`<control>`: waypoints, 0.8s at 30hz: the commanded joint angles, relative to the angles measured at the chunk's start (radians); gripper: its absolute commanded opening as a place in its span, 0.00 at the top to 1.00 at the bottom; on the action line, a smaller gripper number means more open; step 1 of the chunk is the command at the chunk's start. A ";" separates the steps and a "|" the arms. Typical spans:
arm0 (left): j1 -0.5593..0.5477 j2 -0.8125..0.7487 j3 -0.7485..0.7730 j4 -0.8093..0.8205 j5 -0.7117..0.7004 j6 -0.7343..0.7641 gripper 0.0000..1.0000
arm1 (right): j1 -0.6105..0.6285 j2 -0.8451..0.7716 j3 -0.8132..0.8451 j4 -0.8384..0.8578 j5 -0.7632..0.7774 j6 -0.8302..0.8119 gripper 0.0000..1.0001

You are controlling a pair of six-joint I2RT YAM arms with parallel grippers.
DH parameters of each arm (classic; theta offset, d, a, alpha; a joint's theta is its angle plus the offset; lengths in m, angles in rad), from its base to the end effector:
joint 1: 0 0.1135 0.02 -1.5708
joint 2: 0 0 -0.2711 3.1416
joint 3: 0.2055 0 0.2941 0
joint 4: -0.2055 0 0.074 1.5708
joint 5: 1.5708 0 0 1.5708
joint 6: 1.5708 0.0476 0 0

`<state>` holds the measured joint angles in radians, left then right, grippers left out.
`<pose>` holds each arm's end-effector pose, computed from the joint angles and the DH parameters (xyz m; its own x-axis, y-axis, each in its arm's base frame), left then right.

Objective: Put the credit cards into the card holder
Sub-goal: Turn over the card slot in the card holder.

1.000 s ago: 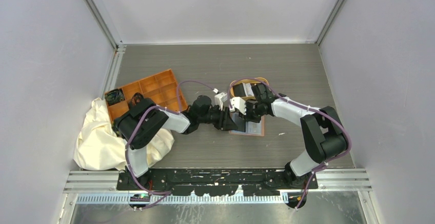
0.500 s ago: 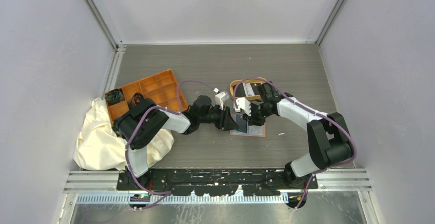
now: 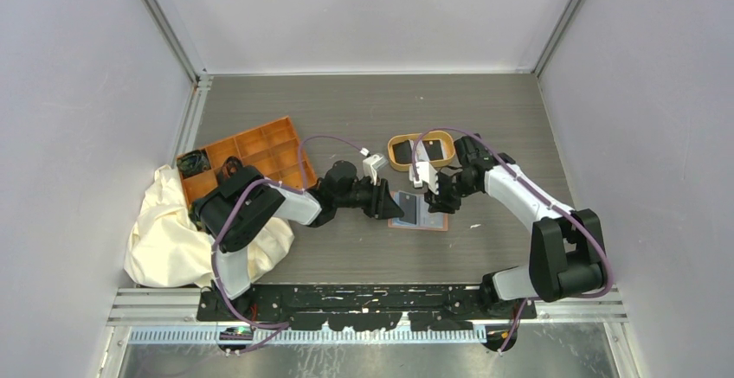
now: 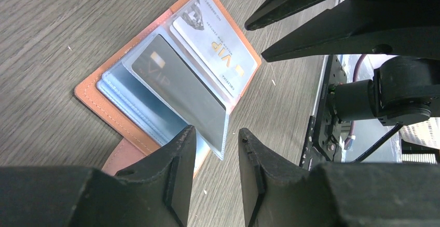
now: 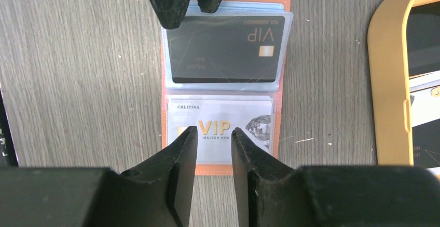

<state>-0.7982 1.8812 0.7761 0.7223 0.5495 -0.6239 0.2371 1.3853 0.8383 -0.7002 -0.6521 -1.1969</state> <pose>0.2558 -0.2981 0.0985 -0.7659 0.0720 -0.6389 0.6178 0.3578 -0.7002 0.2680 0.0945 0.1754 0.0118 -0.7583 -0.6517 -0.9946 0.0583 -0.0859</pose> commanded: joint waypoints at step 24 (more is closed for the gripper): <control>-0.043 -0.025 -0.055 0.210 -0.096 -0.114 0.65 | -0.030 -0.001 0.048 -0.138 0.035 -0.163 0.61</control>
<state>-0.8314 1.8812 0.7284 0.8280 0.4728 -0.7101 0.2115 1.3853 0.8444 -0.8204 -0.6212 -1.3415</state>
